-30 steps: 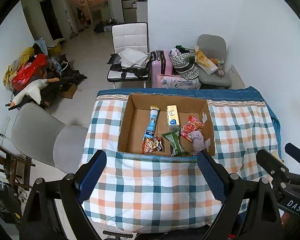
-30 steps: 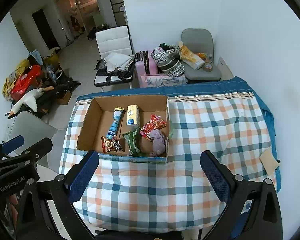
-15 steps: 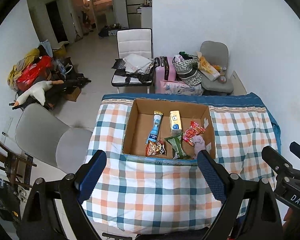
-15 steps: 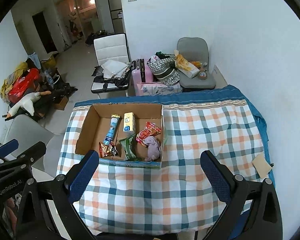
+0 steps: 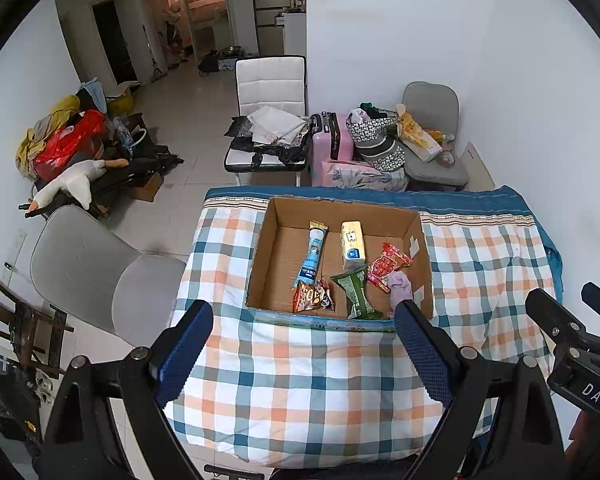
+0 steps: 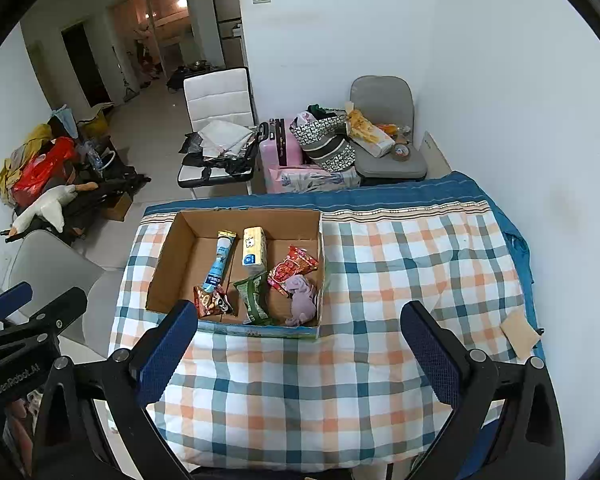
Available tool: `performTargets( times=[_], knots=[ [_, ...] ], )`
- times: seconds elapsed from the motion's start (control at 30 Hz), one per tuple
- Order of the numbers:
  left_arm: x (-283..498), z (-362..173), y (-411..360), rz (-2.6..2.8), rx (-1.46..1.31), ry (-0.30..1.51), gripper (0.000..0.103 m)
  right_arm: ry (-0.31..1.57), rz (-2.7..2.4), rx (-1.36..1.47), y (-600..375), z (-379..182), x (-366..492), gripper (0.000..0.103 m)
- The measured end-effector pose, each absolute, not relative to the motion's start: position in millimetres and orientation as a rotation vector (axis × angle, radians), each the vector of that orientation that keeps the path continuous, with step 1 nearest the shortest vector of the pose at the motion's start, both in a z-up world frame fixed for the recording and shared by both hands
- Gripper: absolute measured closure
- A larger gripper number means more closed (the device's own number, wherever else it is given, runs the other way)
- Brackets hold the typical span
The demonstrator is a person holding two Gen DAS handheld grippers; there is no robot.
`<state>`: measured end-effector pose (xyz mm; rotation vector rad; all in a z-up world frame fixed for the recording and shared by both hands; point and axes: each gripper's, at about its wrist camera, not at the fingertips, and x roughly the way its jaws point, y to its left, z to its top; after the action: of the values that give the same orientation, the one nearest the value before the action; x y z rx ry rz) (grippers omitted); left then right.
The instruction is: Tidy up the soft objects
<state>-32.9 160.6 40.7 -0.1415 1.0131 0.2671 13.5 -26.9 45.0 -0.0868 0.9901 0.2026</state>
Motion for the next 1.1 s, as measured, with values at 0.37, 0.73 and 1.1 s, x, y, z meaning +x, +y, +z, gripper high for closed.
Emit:
performTargets(
  times=[0.37, 0.73, 1.1],
  knots=[
    [-32.3, 40.1, 160.9, 0.268, -0.142, 1.014, 0.01, 0.989, 0.197, -0.088, -27.1, 44.5, 15.8, 0.0],
    [-33.8, 40.8, 161.7, 0.273, -0.145, 1.018, 0.01, 0.988, 0.193, -0.094, -27.1, 44.1, 16.0, 0.0],
    [-35.6, 34.2, 161.8, 0.273, -0.144, 1.027, 0.01, 0.989, 0.19, -0.097, -30.0, 43.1, 18.4, 0.0]
  ],
)
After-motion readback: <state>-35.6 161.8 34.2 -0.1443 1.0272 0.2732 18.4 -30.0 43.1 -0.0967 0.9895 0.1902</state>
